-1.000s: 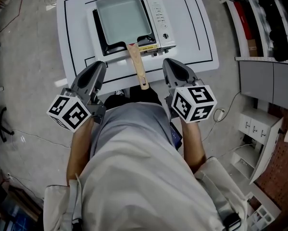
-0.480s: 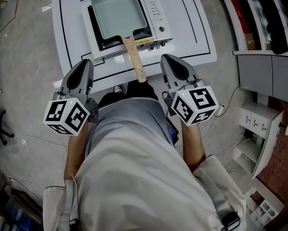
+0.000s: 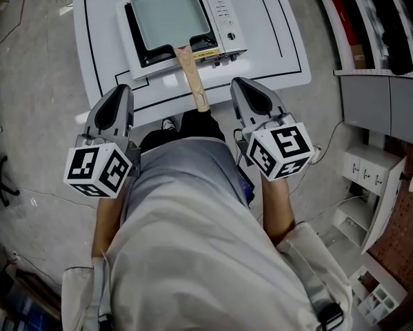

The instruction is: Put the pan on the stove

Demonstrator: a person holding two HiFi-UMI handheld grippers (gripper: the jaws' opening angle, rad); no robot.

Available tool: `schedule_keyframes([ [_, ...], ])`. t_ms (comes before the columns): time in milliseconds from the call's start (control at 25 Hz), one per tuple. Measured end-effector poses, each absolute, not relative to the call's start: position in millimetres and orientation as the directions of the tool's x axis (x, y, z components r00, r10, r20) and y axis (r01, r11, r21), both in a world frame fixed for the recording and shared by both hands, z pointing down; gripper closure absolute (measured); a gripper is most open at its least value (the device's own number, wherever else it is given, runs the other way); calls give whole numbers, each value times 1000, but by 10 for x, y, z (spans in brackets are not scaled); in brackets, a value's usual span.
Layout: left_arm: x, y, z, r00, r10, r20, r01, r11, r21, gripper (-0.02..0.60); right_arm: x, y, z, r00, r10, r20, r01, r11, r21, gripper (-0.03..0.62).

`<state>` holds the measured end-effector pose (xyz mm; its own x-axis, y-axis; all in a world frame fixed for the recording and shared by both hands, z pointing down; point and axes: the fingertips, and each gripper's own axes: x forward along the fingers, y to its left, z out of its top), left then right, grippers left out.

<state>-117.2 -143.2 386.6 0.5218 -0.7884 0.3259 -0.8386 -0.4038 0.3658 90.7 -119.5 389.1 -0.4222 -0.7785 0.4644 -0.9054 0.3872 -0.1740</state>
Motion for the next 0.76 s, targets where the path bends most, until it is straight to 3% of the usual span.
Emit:
schedule_keyframes([
  [760,-949,-1308,4227,588,-684,432,-802,-426,418,558,979,-1101,4052,-397,-765,508,-917,352,-187,585],
])
